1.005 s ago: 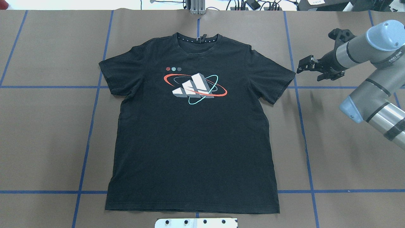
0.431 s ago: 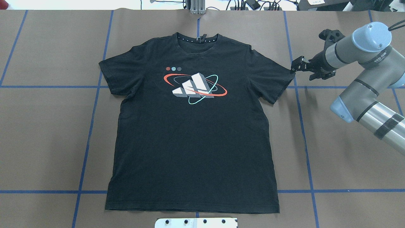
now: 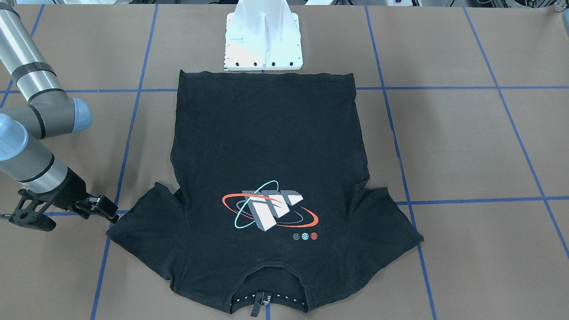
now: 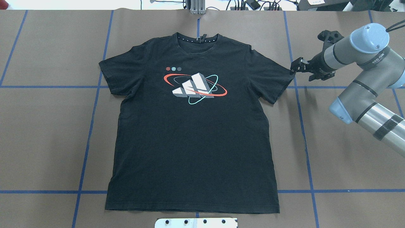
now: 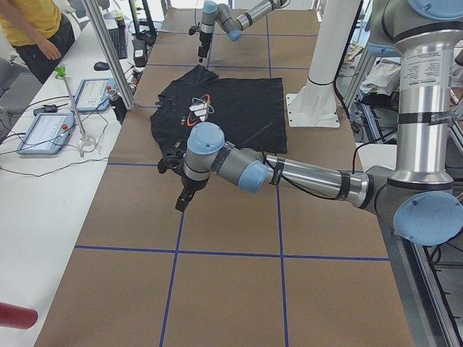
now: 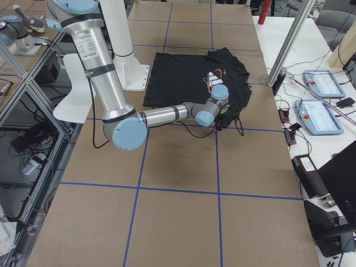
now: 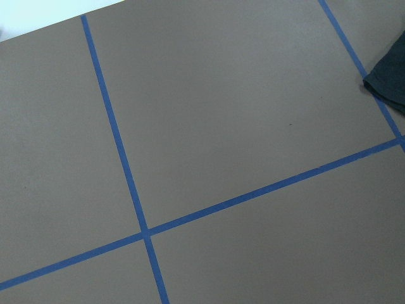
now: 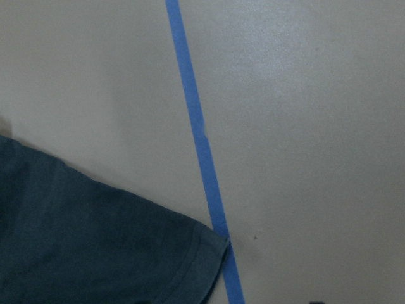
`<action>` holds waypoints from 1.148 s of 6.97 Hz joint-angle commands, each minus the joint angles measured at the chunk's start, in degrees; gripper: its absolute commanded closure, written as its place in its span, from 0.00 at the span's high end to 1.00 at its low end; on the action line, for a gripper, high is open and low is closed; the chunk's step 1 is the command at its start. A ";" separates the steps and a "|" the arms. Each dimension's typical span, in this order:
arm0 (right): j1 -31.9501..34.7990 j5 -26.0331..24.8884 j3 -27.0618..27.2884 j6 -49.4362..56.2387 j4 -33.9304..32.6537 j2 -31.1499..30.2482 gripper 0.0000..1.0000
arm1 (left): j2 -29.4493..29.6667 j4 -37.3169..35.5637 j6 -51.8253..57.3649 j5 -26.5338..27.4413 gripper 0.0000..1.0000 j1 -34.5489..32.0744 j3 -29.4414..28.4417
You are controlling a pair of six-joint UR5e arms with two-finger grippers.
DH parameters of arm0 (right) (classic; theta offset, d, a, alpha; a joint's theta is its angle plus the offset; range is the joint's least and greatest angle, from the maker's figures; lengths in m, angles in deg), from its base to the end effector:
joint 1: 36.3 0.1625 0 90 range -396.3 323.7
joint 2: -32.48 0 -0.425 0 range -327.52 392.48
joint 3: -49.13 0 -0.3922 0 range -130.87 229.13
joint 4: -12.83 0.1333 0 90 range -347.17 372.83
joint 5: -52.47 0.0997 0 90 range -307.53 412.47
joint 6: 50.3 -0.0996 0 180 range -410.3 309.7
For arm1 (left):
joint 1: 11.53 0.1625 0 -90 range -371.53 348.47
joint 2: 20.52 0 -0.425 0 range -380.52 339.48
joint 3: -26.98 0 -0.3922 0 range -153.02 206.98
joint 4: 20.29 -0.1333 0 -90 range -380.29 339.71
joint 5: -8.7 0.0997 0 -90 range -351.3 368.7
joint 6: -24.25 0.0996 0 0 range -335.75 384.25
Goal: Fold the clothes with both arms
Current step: 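Move the right gripper toward the shirt's sleeve nearest it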
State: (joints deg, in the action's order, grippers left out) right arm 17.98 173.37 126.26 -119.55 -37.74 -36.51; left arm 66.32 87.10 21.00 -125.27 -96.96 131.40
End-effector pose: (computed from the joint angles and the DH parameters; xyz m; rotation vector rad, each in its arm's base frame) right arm -0.3250 -0.5927 0.4878 0.0905 -0.9535 0.3163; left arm -0.0255 -0.4867 0.5254 0.4229 0.7820 0.2133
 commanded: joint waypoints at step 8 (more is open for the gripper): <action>-1.55 -5.58 -4.45 4.29 -2.78 5.01 0.77 | -0.71 0.10 0.26 -0.06 0.99 0.09 0.44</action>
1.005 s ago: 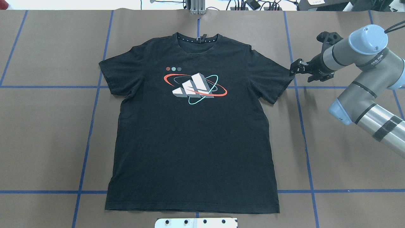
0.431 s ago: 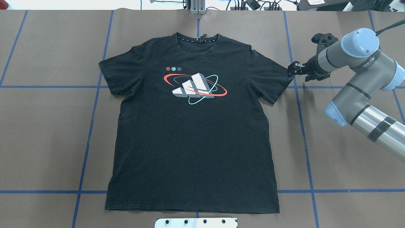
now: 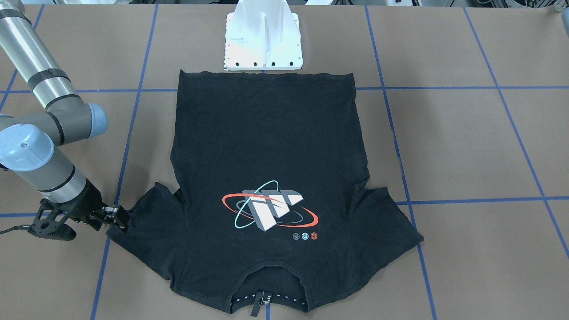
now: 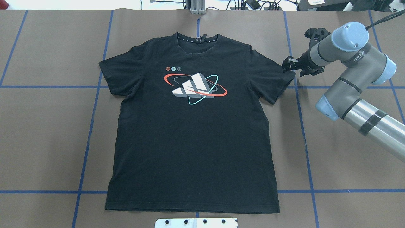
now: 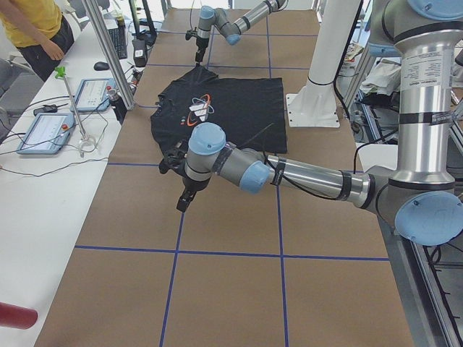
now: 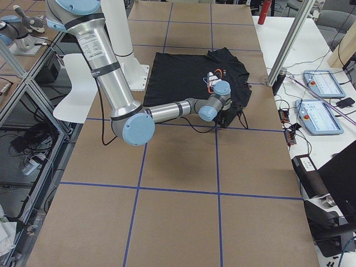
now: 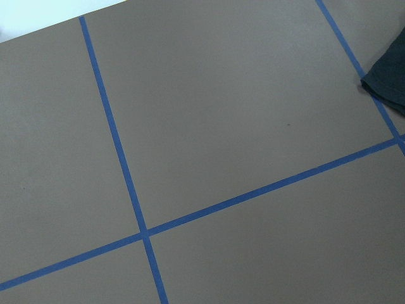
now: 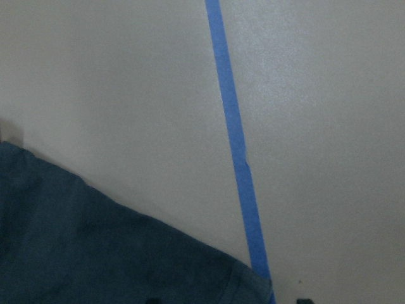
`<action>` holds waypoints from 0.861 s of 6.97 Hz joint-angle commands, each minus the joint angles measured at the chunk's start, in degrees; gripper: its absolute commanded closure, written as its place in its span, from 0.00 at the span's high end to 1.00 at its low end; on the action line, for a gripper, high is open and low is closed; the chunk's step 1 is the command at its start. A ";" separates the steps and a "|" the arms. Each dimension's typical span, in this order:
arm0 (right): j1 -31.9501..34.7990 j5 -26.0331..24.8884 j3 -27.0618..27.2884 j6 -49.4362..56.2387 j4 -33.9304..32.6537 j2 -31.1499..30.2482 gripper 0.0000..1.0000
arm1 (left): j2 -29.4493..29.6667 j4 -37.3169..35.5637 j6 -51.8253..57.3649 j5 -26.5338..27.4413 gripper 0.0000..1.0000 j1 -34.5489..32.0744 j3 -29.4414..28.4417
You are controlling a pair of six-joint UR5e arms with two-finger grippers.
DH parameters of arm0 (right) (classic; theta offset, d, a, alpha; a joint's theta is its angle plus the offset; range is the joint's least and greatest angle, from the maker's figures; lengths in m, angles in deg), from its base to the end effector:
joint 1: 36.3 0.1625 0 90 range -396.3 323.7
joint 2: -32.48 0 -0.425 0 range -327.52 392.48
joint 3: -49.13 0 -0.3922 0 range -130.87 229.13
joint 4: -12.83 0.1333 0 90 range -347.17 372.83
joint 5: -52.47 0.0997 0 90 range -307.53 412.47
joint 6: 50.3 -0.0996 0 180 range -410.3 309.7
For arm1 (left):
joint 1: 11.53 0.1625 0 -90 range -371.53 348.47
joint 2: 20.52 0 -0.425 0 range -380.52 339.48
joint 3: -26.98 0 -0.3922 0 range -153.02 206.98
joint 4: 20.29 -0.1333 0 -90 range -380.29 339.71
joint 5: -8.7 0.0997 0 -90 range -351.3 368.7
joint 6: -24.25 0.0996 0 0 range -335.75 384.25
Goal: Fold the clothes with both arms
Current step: 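Move the right gripper toward the shirt's sleeve nearest it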
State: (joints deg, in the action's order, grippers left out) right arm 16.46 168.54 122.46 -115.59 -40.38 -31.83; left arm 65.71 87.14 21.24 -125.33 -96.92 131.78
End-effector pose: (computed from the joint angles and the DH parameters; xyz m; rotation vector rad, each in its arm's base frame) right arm -0.3555 -0.6156 0.4749 0.1560 -0.8836 0.2746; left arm -0.0254 -0.4824 0.5270 0.4210 0.7824 0.2168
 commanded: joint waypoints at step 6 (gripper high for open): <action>-0.12 -1.64 -1.53 0.77 -0.05 0.24 0.66 | -0.10 0.07 0.20 0.00 0.99 0.05 -0.30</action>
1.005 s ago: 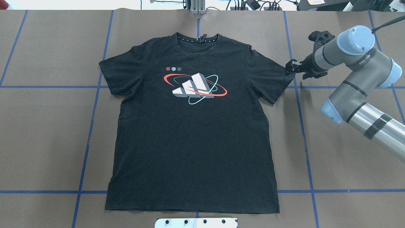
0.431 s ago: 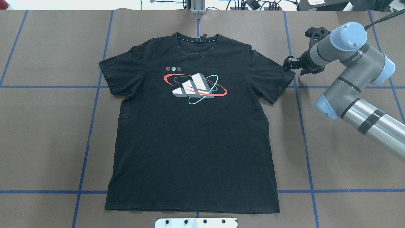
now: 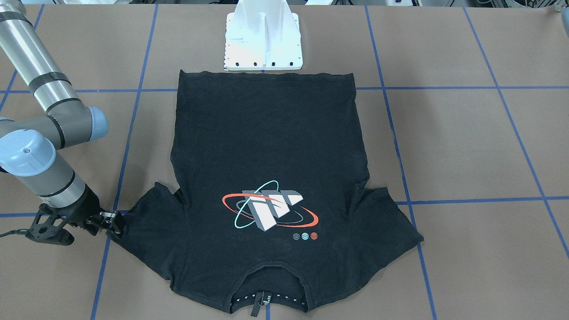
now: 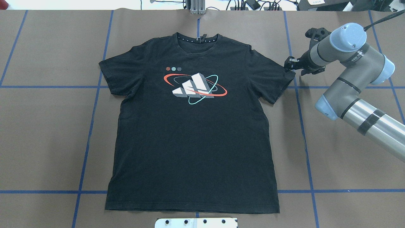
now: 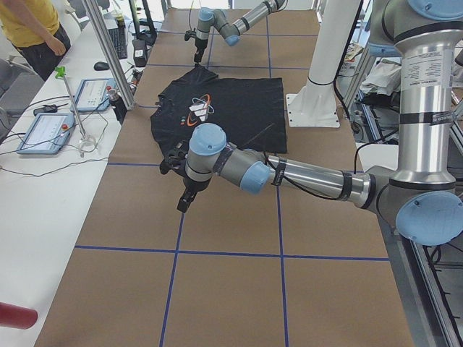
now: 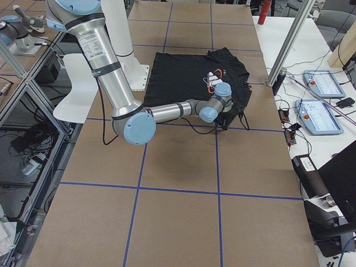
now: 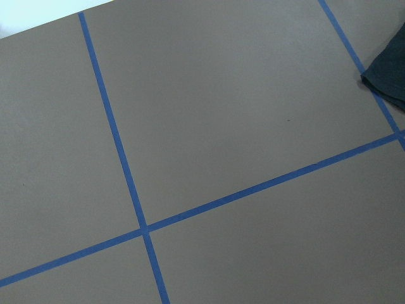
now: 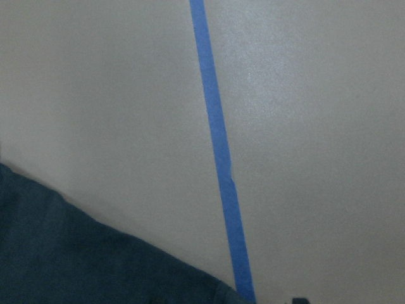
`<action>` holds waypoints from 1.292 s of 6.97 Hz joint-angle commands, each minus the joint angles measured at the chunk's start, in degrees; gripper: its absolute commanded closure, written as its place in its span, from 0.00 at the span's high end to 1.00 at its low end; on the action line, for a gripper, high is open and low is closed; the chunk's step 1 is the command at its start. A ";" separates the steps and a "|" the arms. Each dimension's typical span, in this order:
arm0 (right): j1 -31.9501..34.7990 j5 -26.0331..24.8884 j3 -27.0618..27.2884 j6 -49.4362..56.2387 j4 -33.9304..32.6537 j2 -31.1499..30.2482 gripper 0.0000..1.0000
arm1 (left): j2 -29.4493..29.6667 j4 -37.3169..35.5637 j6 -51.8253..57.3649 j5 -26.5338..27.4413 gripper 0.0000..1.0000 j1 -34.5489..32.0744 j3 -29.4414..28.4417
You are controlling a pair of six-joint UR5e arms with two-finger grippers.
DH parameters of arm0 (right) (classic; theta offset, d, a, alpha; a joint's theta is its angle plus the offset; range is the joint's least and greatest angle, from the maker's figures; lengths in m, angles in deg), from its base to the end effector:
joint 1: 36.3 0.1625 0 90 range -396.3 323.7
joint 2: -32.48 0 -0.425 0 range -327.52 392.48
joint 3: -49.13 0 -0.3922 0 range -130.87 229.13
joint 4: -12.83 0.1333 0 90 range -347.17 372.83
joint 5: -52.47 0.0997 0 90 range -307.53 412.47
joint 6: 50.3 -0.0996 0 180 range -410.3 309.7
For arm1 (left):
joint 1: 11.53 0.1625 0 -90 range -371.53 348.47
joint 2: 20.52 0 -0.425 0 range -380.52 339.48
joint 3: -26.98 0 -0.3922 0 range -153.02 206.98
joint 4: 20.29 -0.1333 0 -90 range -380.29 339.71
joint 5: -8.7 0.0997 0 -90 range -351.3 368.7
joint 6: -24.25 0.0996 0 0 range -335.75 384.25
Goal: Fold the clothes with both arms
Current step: 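Move the right gripper toward the shirt's sleeve nearest it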
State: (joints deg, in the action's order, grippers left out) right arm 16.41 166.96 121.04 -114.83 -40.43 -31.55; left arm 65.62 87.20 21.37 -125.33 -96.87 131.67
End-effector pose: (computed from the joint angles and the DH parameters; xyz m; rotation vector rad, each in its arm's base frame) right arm -0.3565 -0.6200 0.4853 0.1691 -0.8526 0.2789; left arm -0.0250 -0.4820 0.5286 0.4193 0.7821 0.2188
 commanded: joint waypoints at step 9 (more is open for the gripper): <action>1.34 3.55 6.39 -0.94 -3.06 0.40 0.00 | 0.25 1.04 -0.11 -4.53 0.99 0.00 -0.61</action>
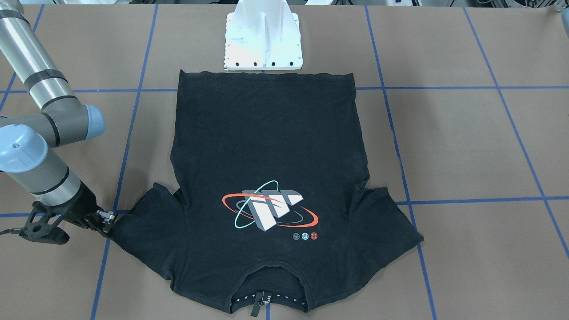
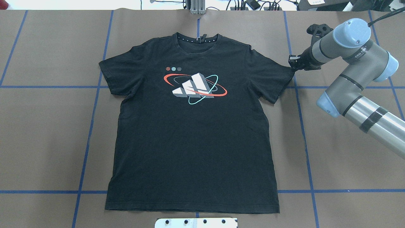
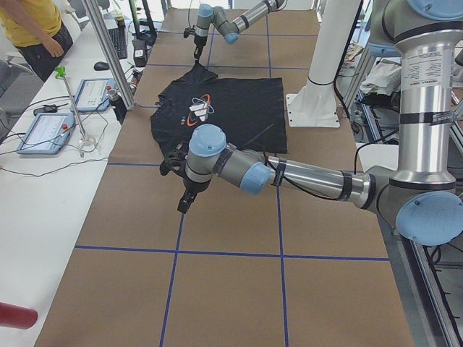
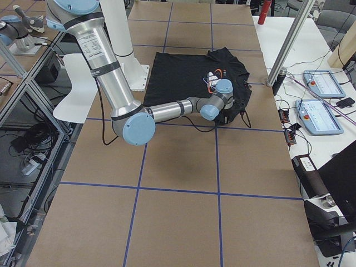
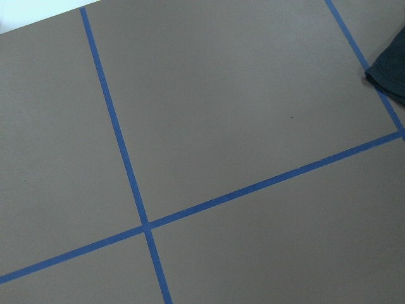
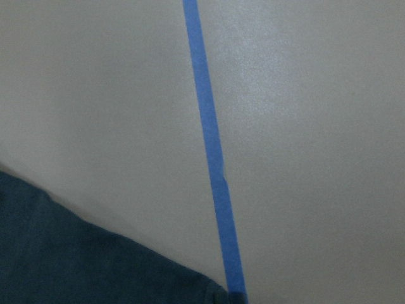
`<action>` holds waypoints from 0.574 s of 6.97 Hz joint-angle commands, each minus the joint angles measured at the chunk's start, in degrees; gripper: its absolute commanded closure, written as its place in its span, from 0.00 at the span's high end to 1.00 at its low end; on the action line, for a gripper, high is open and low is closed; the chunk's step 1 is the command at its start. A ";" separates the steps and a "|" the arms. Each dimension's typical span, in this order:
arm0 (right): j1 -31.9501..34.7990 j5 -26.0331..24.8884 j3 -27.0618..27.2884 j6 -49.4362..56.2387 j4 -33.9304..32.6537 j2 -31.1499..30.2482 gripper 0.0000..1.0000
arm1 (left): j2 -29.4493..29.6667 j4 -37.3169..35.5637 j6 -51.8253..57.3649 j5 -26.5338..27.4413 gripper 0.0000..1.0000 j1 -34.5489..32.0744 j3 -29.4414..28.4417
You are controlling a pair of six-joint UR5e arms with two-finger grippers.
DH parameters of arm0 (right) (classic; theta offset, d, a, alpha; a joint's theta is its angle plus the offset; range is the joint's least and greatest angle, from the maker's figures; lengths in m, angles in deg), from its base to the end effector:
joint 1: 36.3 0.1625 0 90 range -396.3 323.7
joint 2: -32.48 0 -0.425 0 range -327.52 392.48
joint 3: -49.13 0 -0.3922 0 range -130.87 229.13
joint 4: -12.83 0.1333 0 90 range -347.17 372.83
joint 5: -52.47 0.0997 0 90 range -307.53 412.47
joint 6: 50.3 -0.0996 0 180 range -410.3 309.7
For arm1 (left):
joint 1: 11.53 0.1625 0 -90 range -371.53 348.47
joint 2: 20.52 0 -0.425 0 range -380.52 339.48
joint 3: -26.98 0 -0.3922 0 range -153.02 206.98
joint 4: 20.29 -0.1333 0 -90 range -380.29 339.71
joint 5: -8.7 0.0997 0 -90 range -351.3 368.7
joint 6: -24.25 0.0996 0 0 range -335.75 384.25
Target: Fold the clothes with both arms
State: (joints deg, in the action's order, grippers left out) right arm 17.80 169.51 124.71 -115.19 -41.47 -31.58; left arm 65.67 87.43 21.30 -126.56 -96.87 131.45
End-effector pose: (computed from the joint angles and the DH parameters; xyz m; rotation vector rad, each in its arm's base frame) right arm -0.3409 -0.6211 0.4534 0.1730 -0.9079 0.2752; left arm -0.0235 -0.4817 0.5283 0.4170 0.8032 0.2233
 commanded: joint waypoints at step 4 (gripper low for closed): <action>-6.01 0.03 -4.25 -4.01 -16.10 18.94 0.00 | 0.47 2.94 -0.30 -5.10 0.99 0.36 -1.81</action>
State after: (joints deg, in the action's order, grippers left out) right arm 13.71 169.99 125.31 -118.17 -55.25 -18.32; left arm 66.04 90.24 21.06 -131.59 -96.56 129.95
